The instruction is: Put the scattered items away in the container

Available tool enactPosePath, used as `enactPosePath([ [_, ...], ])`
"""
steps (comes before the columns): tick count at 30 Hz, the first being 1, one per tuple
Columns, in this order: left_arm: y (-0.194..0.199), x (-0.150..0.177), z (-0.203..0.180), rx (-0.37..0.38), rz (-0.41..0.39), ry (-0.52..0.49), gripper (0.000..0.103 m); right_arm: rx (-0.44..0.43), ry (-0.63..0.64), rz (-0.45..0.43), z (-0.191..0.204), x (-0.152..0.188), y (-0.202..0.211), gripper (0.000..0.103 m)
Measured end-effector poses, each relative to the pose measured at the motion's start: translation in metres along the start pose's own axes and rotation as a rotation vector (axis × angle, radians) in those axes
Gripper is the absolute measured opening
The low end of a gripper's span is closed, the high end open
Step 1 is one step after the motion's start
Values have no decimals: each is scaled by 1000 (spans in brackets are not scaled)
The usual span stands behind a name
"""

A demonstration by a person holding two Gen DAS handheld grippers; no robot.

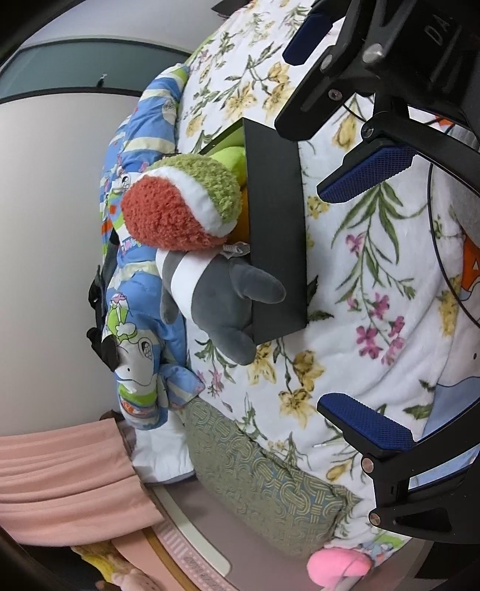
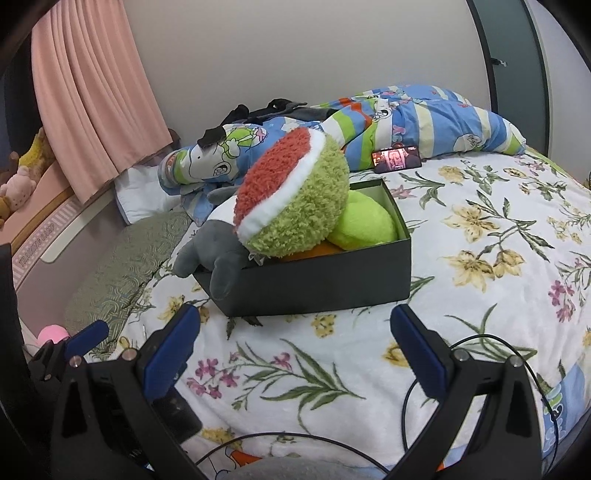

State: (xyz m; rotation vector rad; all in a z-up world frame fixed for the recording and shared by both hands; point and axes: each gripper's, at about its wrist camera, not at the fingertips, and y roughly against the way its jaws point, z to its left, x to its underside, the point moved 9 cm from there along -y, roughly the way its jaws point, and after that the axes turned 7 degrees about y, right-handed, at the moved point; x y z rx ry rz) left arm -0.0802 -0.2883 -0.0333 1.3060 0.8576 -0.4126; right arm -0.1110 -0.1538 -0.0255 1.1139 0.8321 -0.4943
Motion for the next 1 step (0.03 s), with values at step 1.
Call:
enactPosePath([
  [1, -2, 1, 0, -2, 8, 1, 103, -2, 3, 3, 1, 1, -1, 103],
])
